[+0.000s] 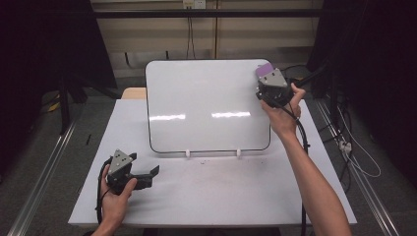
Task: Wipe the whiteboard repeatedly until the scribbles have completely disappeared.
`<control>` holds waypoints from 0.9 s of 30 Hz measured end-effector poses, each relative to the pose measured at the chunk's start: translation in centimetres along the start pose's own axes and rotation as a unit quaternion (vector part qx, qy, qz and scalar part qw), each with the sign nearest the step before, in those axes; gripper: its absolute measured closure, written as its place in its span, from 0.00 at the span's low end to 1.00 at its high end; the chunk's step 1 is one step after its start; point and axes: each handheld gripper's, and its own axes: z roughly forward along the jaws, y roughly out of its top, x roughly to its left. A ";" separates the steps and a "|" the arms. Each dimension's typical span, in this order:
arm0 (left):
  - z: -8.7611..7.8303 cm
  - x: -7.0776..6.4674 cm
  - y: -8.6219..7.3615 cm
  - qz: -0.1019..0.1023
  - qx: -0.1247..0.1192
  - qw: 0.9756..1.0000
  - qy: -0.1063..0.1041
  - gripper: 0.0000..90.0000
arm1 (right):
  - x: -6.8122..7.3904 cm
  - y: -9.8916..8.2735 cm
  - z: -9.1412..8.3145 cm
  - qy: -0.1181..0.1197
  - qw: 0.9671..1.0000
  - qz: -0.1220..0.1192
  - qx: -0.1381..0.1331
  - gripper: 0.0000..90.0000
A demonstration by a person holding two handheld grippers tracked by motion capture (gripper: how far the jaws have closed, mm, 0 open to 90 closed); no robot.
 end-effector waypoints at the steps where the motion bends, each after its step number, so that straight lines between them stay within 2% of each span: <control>1: 0.0 0.0 0.0 0.001 0.001 1.000 0.000 0.07 | 0.6 0.0 -0.2 0.008 1.000 -0.007 -0.002 0.46; 2: 0.0 -0.1 0.0 0.000 0.000 1.000 0.000 0.07 | 1.2 -0.1 -0.3 0.020 1.000 -0.011 -0.004 0.46; 4: -0.1 -0.1 -0.1 0.001 0.000 1.000 0.000 0.07 | 2.1 -0.3 -0.7 0.028 0.999 -0.018 -0.011 0.46; 9: -0.1 0.3 -0.2 -0.007 0.001 1.000 0.001 0.07 | 2.5 -1.2 -1.9 0.064 0.997 0.029 -0.035 0.46; 12: -0.1 0.3 -0.2 -0.008 -0.002 1.000 0.000 0.07 | 2.8 -1.9 -2.9 0.084 0.994 0.044 -0.048 0.46; 15: -0.2 0.2 -0.1 -0.007 -0.004 1.000 0.001 0.07 | 2.9 -2.6 -4.0 0.108 0.990 0.071 -0.059 0.46; 18: -0.2 0.1 0.0 -0.008 -0.004 1.000 0.002 0.07 | 3.3 -3.3 -5.0 0.127 0.987 0.079 -0.066 0.46; 22: -0.4 -0.2 0.1 -0.004 -0.009 1.000 0.001 0.07 | 3.9 -4.2 -6.3 0.158 0.980 0.095 -0.071 0.46; 27: -0.4 -0.2 0.1 -0.011 -0.014 1.000 -0.002 0.07 | 4.5 -5.5 -7.1 0.185 0.974 0.107 -0.075 0.46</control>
